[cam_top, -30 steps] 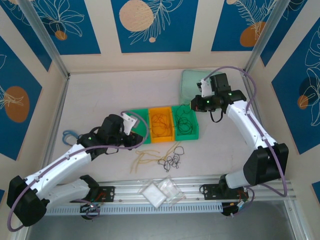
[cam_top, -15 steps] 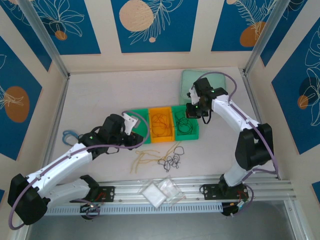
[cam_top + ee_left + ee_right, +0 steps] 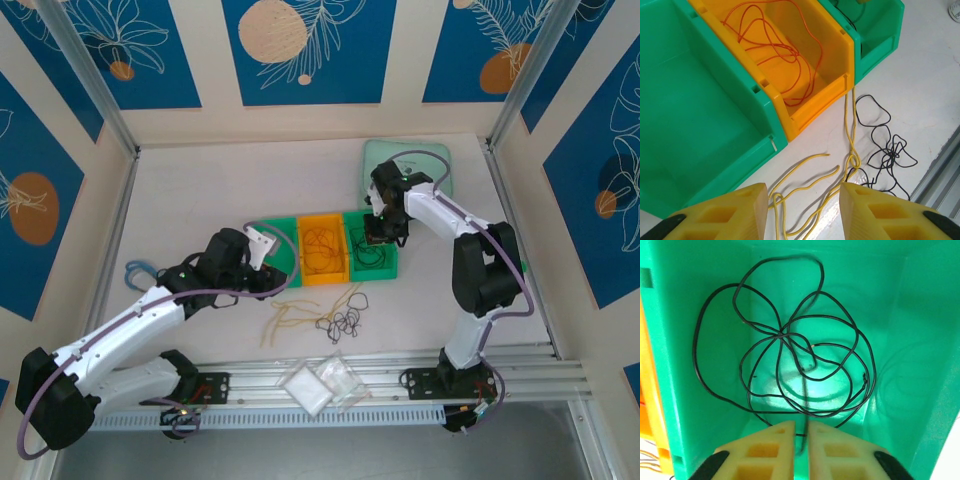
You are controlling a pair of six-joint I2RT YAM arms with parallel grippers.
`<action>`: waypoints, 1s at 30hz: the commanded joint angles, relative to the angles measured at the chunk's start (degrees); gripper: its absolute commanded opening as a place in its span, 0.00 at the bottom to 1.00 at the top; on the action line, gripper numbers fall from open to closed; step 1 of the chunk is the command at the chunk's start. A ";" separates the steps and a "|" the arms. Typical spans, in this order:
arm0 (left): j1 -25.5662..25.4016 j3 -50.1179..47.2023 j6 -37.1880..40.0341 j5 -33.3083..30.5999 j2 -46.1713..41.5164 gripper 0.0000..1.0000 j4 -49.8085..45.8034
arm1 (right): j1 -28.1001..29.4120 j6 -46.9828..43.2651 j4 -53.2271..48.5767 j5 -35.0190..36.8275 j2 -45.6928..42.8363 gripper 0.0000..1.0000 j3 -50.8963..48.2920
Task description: Untangle the cables
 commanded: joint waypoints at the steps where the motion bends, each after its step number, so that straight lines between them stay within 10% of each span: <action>1: -0.17 0.87 1.32 0.44 -0.07 0.42 -1.64 | 0.48 -0.10 -1.81 1.62 -1.21 0.21 1.67; 15: -0.68 0.66 1.13 7.58 3.28 0.41 -0.12 | 3.28 1.00 -4.52 -4.04 -14.60 0.27 -3.64; 30: -15.67 4.68 -3.54 16.44 20.22 0.19 7.41 | 15.01 15.41 4.21 -19.16 -24.44 0.27 -29.49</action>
